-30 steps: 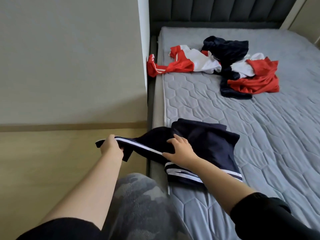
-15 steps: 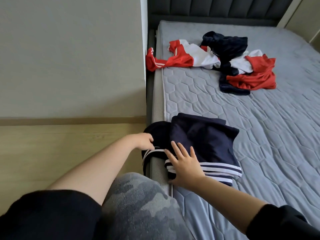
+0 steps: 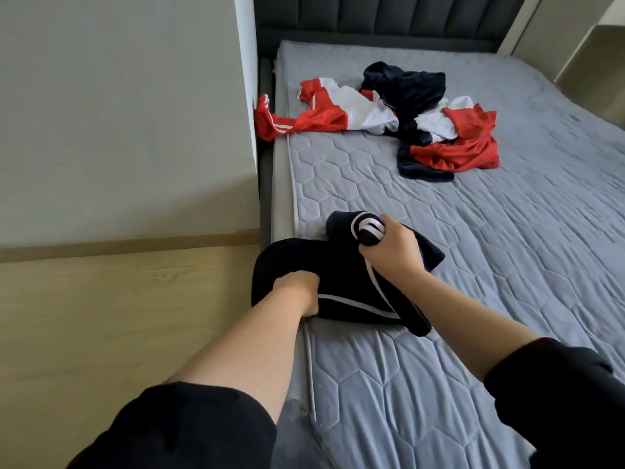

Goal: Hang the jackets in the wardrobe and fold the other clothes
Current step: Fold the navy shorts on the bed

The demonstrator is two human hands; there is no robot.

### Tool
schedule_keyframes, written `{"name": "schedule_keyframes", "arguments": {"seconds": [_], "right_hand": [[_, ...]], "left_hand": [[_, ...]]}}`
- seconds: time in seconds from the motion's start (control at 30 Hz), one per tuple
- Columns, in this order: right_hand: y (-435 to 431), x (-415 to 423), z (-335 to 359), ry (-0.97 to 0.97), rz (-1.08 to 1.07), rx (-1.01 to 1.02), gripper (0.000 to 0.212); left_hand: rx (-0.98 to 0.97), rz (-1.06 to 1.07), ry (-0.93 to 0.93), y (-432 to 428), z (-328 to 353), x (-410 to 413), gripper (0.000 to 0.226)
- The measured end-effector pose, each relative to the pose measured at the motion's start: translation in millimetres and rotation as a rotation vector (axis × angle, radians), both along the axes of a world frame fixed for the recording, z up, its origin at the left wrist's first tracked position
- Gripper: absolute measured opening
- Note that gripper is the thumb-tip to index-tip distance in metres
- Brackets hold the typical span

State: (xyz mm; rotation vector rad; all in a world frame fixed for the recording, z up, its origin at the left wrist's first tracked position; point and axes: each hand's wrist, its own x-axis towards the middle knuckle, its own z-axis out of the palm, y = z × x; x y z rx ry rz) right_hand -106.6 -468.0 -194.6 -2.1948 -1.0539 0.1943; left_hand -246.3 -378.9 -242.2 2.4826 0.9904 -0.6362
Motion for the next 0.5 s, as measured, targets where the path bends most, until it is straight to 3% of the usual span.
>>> {"name": "schedule_keyframes", "arguments": {"seconds": [0.17,0.33,0.4,0.5], "right_hand": [[2.7,16.3,8.7,0.037,-0.03,0.027,0.014],[-1.7,34.6,20.1,0.017,-0.038,0.079,0.013],[-6.3,41.6,25.2,0.011,-0.021,0.09,0.015],[-13.6,44.6,27.3,0.012,0.046,0.091,0.02]], "left_hand": [[0.058,-0.333,-0.069,-23.6,6.4,5.7,0.023],[0.084,-0.704,0.121,-63.5,10.7,17.0,0.024],[-0.047,-0.648,0.178,-79.5,3.5,19.2,0.019],[-0.407,-0.255,0.135,-80.3,-5.8,16.9,0.01]]}}
